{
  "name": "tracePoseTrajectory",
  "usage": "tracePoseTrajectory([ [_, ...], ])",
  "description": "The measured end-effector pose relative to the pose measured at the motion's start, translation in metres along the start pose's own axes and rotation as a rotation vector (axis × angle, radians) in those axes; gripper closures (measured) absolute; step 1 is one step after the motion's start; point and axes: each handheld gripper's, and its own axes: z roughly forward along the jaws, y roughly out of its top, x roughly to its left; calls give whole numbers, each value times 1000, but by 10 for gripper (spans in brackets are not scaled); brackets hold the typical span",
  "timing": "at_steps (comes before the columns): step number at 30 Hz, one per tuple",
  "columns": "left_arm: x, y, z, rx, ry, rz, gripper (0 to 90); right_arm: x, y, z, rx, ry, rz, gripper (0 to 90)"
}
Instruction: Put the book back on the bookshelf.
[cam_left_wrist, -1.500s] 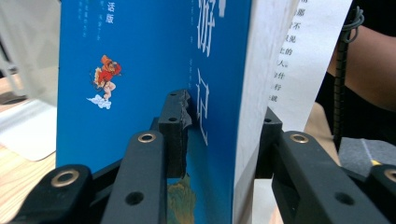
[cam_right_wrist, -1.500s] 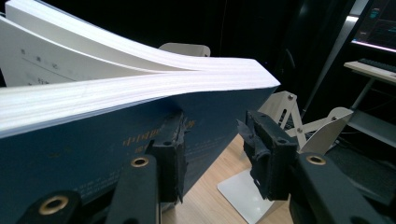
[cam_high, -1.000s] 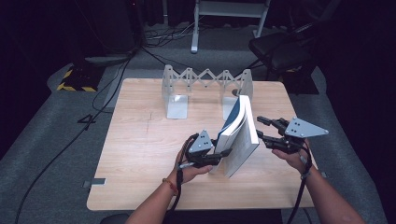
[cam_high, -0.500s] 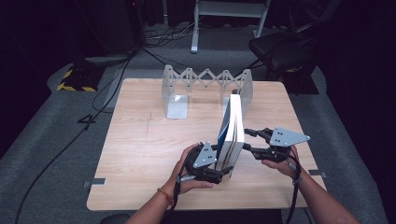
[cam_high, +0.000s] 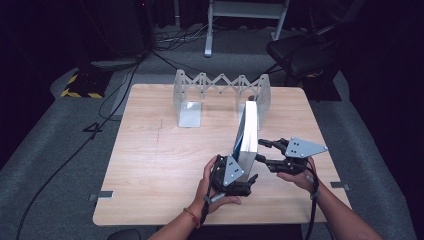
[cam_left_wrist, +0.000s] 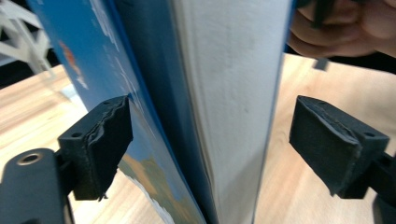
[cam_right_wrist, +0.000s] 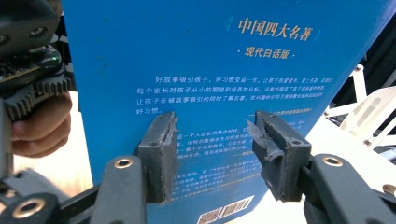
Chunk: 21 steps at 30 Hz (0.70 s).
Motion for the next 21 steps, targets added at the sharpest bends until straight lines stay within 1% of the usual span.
tracePoseTrajectory([
  [1, 0, 0, 0, 0, 0, 0, 176, 0, 0, 0, 0, 0, 0, 482],
  [2, -2, -1, 2, -4, 22, -15, 176, 0, 0, 0, 0, -2, 1, 479],
  [3, -2, -1, 3, 0, 44, -26, 196, 0, 0, 0, 0, -1, 6, 471],
  [5, -3, -2, 4, -10, 68, -38, 245, -1, -1, 1, -1, -9, 5, 461],
  [6, -2, -3, 3, -12, 70, -44, 272, -2, -1, 2, 1, -10, 9, 458],
  [7, -2, -3, 3, -12, 73, -44, 277, -2, -1, 2, 2, -14, 12, 454],
  [11, 0, -3, -1, -7, 54, -47, 341, -5, -3, 3, 2, -33, 17, 454],
  [12, 2, -3, -3, -2, 47, -50, 387, -6, -2, 2, -2, -44, 18, 457],
  [14, 6, -4, -7, 2, 39, -50, 460, -10, -3, 1, -12, -48, 38, 459],
  [15, 6, -4, -7, 2, 39, -50, 484, -10, -3, 1, -12, -48, 38, 459],
  [16, 13, -4, -12, 10, 24, -59, 511, -13, -4, 0, -10, -53, 48, 456],
  [17, 13, -4, -12, 10, 24, -59, 536, -13, -4, 0, -10, -53, 48, 456],
  [18, 16, -5, -14, 19, 25, -51, 536, -15, -5, -1, -10, -55, 52, 453],
  [19, 19, -5, -15, 23, 25, -46, 557, -17, -6, -2, -5, -55, 55, 452],
  [20, 23, -5, -17, 33, 21, -46, 572, -18, -7, -3, -4, -61, 55, 450],
  [21, 27, -5, -19, 38, 10, -54, 583, -20, -9, -5, 1, -64, 54, 450],
])
